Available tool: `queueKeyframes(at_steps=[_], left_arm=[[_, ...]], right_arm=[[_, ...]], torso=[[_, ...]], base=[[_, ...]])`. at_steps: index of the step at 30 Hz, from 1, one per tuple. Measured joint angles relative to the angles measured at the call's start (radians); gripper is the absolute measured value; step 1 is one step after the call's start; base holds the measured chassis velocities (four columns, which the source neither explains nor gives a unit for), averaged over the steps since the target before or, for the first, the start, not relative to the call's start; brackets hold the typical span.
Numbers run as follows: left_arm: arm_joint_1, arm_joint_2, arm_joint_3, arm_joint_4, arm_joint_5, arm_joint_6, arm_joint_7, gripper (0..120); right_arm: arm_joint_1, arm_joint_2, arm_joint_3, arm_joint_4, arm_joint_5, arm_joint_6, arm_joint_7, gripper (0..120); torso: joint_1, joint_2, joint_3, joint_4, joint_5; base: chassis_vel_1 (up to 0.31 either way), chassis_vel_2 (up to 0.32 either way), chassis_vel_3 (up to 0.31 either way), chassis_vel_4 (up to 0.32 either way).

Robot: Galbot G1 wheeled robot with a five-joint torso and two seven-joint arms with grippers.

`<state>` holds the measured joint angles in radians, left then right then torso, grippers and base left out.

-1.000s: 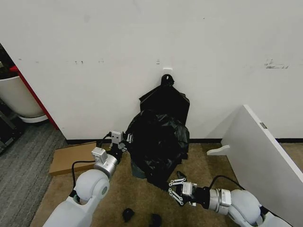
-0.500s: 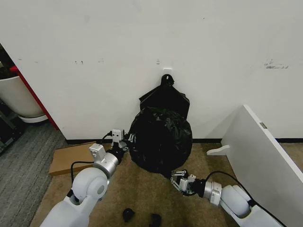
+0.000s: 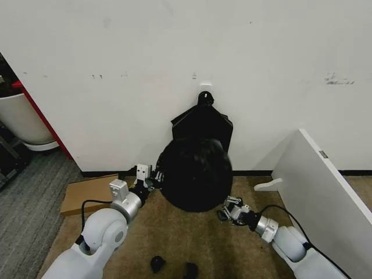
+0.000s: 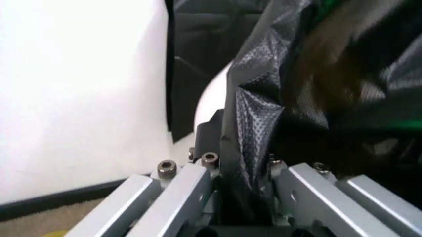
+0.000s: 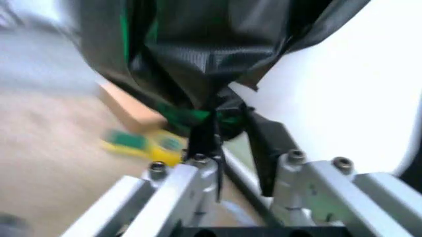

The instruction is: Place the garbage bag over the trash bin.

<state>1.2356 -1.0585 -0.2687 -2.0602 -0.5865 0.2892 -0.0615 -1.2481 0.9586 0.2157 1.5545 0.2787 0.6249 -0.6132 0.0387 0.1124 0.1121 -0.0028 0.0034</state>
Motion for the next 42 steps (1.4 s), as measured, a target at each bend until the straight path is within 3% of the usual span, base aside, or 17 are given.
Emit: queueKeyframes(at_steps=[1,4,6,11,13,15,19,21,22,26,28,29,33,36,38,42], left_arm=[[0.002,-0.003,0.005,0.015,0.018,-0.019,0.002,0],[0.005,-0.012,0.013,0.042,0.05,-0.05,0.009,0],[0.005,-0.014,0.014,0.049,0.057,-0.06,0.013,0],[0.014,-0.013,0.016,0.092,0.09,-0.135,0.032,0],[0.015,-0.013,0.016,0.095,0.091,-0.14,0.033,0],[0.017,-0.016,0.016,0.112,0.092,-0.157,0.03,0],[0.016,-0.032,0.026,0.119,0.082,-0.166,0.014,0],[0.016,-0.036,0.028,0.119,0.083,-0.168,0.013,0],[0.016,-0.046,0.034,0.119,0.086,-0.172,0.007,0],[0.014,-0.069,0.043,0.119,0.097,-0.178,-0.007,0],[0.014,-0.08,0.047,0.118,0.108,-0.189,-0.014,0],[0.014,-0.08,0.047,0.118,0.108,-0.189,-0.014,0],[0.021,-0.113,0.051,0.118,0.116,-0.218,-0.039,0],[0.026,-0.151,0.054,0.118,0.128,-0.229,-0.051,0],[0.027,-0.16,0.055,0.118,0.131,-0.23,-0.053,0],[0.028,-0.206,0.061,0.119,0.14,-0.236,-0.075,0]], right_arm=[[-0.001,-0.005,0.012,-0.018,0.107,-0.005,-0.122,21],[0.001,-0.018,0.066,-0.063,0.252,-0.042,-0.374,34],[0.001,-0.019,0.085,-0.072,0.27,-0.057,-0.429,38],[0.008,-0.02,0.274,-0.138,0.344,-0.214,-0.811,59],[0.007,-0.02,0.283,-0.138,0.351,-0.22,-0.815,62],[-0.026,-0.025,0.304,-0.091,0.401,-0.232,-0.702,71],[-0.127,-0.018,0.255,0.143,0.318,-0.186,-0.271,86],[-0.145,-0.013,0.236,0.195,0.288,-0.19,-0.199,90],[-0.187,0.0,0.178,0.338,0.207,-0.23,-0.008,96],[-0.228,0.018,0.022,0.558,0.029,-0.406,0.389,100],[-0.228,0.026,-0.057,0.65,-0.004,-0.504,0.562,93],[-0.228,0.026,-0.057,0.65,-0.004,-0.504,0.562,93],[-0.222,0.049,-0.186,0.754,-0.034,-0.615,0.78,77],[-0.217,0.082,-0.268,0.742,-0.116,-0.656,0.885,63],[-0.215,0.09,-0.286,0.733,-0.138,-0.674,0.917,62],[-0.175,0.136,-0.372,0.67,-0.196,-0.789,1.092,45]], torso=[[0.0,0.0,0.0,0.0002,0.0003],[0.0,0.0,0.0,0.0002,0.0],[0.0,0.0,0.0,0.0002,0.0003],[0.0,0.0,0.0,0.0001,-0.0003],[0.0,0.0,0.0,0.0002,-0.0002],[0.0,0.0,0.0,0.0002,0.0],[0.0,0.0,0.0,0.0001,-0.0003],[0.0,0.0,0.0,0.0001,0.0],[0.0,0.0,0.0,0.0002,-0.0001],[0.0,0.0,0.0,0.0003,-0.0003],[0.0,0.0,0.0,0.0002,-0.0003],[0.0,0.0,0.0,0.0002,-0.0003],[0.0,0.0,0.0,0.0003,-0.0002],[0.0,0.0,0.0,0.0001,-0.0002],[0.0,0.0,0.0,0.0002,-0.0001],[0.0,0.0,0.0,0.0002,0.0]], base=[[0.0,0.0,0.0,0.0],[0.0,0.0,0.0,0.0],[0.0,0.0,0.0,0.0],[0.0,0.0,0.0,0.0],[0.0,0.0,0.0,0.0],[0.0,0.0,0.0,0.0],[0.0,0.0,0.0,0.0],[0.0,0.0,0.0,0.0],[0.0,0.0,0.0,0.0],[0.0,0.0,0.0,0.0],[0.0,0.0,0.0,0.0],[0.0,0.0,0.0,0.0],[0.0,0.0,0.0,0.0],[0.0,0.0,0.0,0.0],[0.0,0.0,0.0,0.0],[0.0,0.0,0.0,0.0]])
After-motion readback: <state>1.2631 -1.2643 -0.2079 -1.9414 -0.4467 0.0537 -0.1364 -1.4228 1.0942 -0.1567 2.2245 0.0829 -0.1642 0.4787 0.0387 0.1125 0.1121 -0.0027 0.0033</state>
